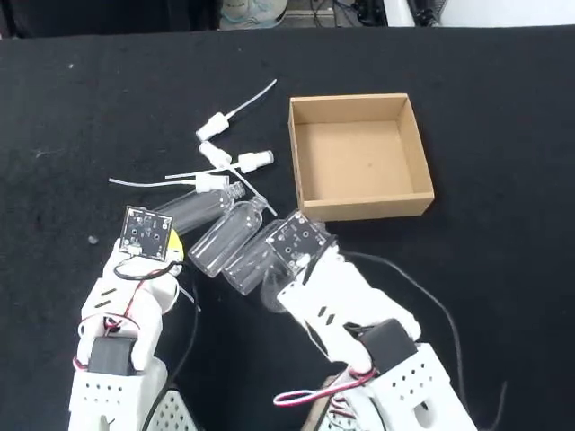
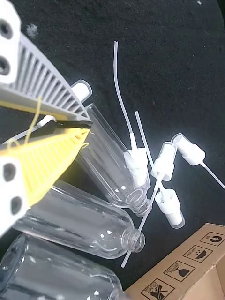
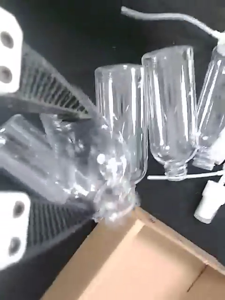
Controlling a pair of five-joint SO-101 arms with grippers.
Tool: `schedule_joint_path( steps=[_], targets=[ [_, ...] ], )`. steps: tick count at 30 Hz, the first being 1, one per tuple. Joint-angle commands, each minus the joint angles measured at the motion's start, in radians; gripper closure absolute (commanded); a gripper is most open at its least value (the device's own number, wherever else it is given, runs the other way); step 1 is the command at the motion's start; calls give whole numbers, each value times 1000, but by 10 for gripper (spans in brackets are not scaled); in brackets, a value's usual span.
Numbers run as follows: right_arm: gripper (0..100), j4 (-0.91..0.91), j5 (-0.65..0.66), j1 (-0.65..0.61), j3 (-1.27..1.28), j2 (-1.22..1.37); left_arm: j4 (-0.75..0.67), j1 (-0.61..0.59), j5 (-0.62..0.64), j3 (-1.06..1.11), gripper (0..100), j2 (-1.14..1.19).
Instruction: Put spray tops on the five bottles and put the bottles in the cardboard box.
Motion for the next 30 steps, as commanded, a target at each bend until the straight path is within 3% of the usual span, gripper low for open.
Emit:
schedule_joint_path(
  steps=[1, 3, 10, 17, 24, 30],
  targets=[
    [953, -12, -11, -43, -19, 2, 3, 2, 2, 16, 968, -14],
    [991, -6, -11, -41, -53, 2, 3, 2, 2, 16, 968, -14],
    [982, 72, -11, -40, -137, 2, 3, 2, 2, 16, 968, -14],
    [971, 14, -11, -46, -67, 2, 3, 2, 2, 16, 968, -14],
    [778, 74, -127, -61, -145, 2, 3, 2, 2, 16, 968, -14],
    [783, 126, -178, -209, -257, 13, 3, 2, 2, 16, 968, -14]
  ],
)
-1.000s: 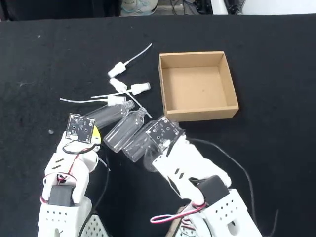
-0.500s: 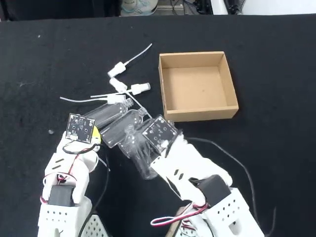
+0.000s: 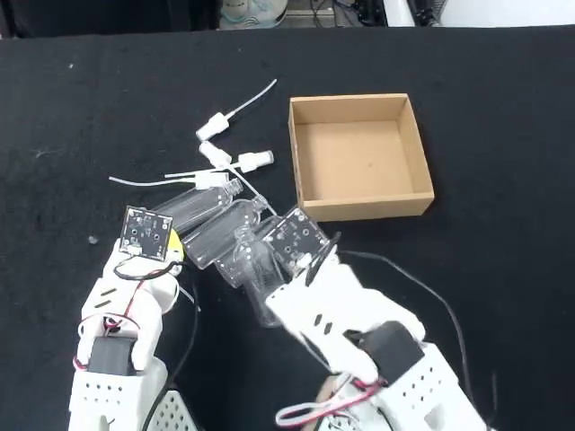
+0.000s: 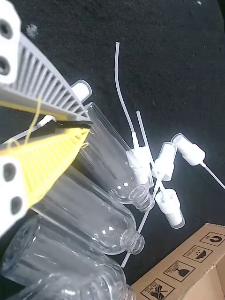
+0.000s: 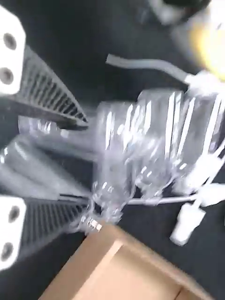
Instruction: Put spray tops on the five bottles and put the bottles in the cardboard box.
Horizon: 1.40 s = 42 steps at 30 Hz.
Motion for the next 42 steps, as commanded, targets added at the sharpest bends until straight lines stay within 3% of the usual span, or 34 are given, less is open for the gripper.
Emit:
schedule_joint_path(
  steps=[1, 5, 10, 16, 21, 30, 36, 42],
  targets=[
    [783, -3, -37, -89, -67, -2, 3, 2, 2, 16, 968, -14],
    [773, -58, -71, -95, 13, -2, 3, 2, 2, 16, 968, -14],
    [653, -129, -124, -100, 73, -2, 3, 2, 2, 16, 968, -14],
    [653, -230, -157, -103, 91, 19, 3, 2, 2, 16, 968, -14],
    [653, -302, -157, -95, 62, 213, 3, 2, 2, 16, 968, -14],
    [658, -29, -157, 80, -357, 483, 3, 2, 2, 16, 968, -14],
    [807, 6, -189, 74, -443, 711, 3, 4, 2, 16, 968, -14],
    [644, 147, -241, 74, -570, 831, 3, 4, 2, 16, 968, -14]
  ],
)
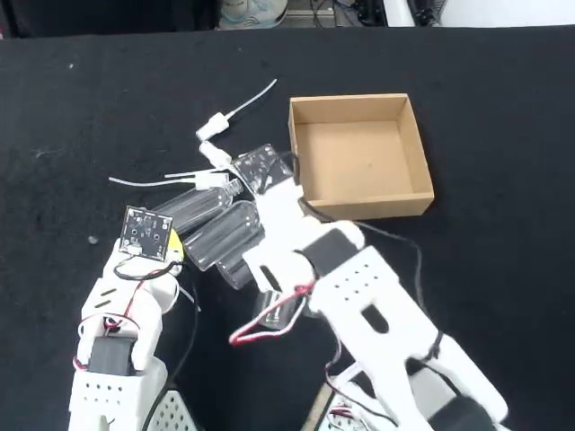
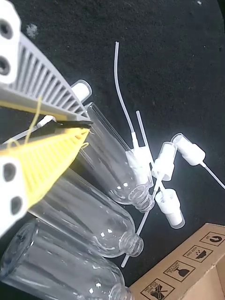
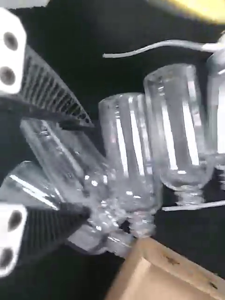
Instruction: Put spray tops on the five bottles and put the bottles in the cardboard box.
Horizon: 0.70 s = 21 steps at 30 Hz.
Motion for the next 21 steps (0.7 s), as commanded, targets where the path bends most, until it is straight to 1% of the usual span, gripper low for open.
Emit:
schedule_joint_path(
  steps=[1, 3, 5, 9, 12, 15, 21],
  targets=[
    [622, 75, -29, 12, -124, 28, 3, 4, 2, 16, 968, -14],
    [615, 97, -43, 12, -137, 41, 3, 4, 2, 16, 968, -14],
    [636, 81, -66, 12, -113, 56, 3, 4, 2, 16, 968, -14],
    [701, -23, -133, 12, -51, 113, 3, 4, 2, 16, 968, -14],
    [741, -97, -150, 12, -28, 156, 3, 4, 2, 16, 968, -14],
    [747, -127, -150, 12, -25, 199, 3, 4, 2, 16, 968, -14],
    [747, -130, -141, 12, -25, 262, 3, 4, 2, 16, 968, -14]
  ],
)
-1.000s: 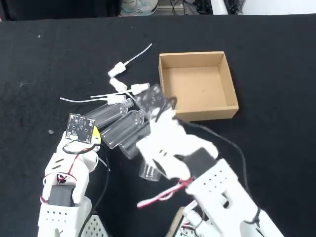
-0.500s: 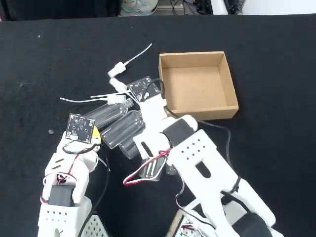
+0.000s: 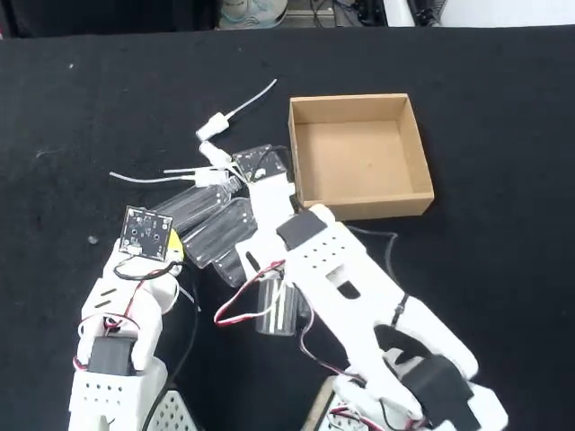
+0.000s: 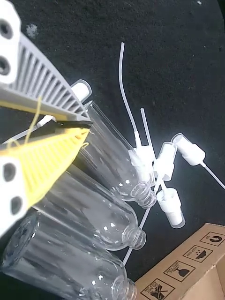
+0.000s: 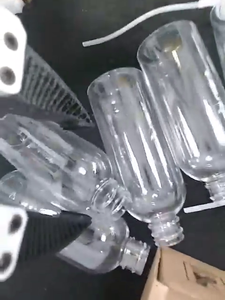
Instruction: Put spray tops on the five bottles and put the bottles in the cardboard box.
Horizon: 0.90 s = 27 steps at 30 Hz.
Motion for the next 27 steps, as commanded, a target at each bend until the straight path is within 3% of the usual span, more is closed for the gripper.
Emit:
schedule_joint_path(
  steps=[1, 10, 20, 27],
  targets=[
    [747, -18, 2, 11, -4, 15, 3, 4, 2, 16, 968, -14],
    [750, -12, 144, 6, 68, 33, 3, 4, 2, 16, 968, -14],
    [747, -92, 140, -23, 105, 25, 3, 4, 2, 16, 968, -14],
    [747, 97, 31, -20, -79, -13, 3, 4, 2, 16, 968, -14]
  ],
)
